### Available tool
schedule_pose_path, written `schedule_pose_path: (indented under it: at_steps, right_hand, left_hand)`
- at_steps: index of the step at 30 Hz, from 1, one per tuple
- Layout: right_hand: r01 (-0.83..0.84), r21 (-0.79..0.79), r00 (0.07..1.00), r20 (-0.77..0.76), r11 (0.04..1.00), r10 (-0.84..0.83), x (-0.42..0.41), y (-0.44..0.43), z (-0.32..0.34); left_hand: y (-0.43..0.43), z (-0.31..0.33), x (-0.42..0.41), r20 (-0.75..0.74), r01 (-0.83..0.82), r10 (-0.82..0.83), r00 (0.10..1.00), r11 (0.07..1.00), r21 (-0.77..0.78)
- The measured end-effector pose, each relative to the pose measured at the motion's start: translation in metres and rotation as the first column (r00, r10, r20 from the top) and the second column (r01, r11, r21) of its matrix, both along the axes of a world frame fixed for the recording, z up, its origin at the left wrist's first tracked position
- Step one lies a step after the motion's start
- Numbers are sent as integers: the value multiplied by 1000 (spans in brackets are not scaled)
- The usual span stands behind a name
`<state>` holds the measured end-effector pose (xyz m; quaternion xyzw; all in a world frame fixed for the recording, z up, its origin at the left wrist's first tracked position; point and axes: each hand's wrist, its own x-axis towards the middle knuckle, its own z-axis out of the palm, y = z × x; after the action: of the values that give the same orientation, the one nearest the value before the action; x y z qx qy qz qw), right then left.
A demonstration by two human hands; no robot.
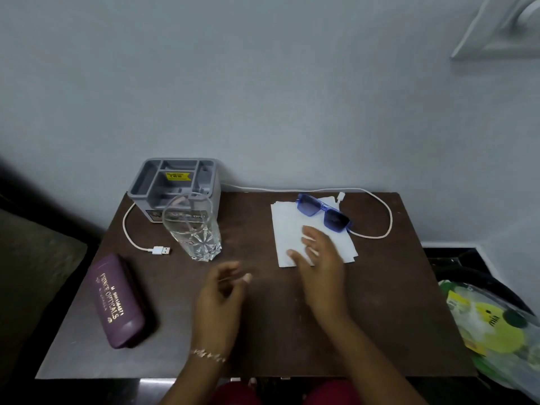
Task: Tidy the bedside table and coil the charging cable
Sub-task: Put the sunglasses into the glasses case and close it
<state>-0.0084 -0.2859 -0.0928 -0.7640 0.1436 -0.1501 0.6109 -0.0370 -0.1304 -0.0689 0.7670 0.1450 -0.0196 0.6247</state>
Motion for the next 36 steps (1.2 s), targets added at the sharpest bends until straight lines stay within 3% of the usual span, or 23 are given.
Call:
schedule_pose_path:
  at_steps: [2,4,6,13,19,25,30,36]
  right_hand:
    - [146,-45,989,0,988,-146,-2,-26,1]
    - [235,-126,969,-42,964,-242,1,-50,3]
    - [271,-185,953,-87,945,-290,8,-69,4]
    - [220,-264,946,-177,939,-271,44,-91,7]
    - [206,-159,945,-223,965,-239,50,-97,11]
    - [177,-13,967,-186,984,-176,20,-97,39]
    - [91,5,967,-240,996,-87,-29,-91,35]
    - [81,-60,942,-321,995,-96,-50,-86,12]
  left_hand:
    - [-23,0,18,66,153,-159,985,985,83]
    - [-48,-1,48,140,183,-213,967,963,200]
    - [-70,-2,84,119,172,-207,971,951,257]
    - [-108,-12,160,3,217,-232,973,914,343]
    - [-113,-1,154,48,224,-267,963,883,414]
    - [-90,23,106,206,72,-141,968,948,310]
    - [-60,12,51,80,88,-105,991,979,186]
    - [-53,-12,25,-71,144,-132,989,969,202]
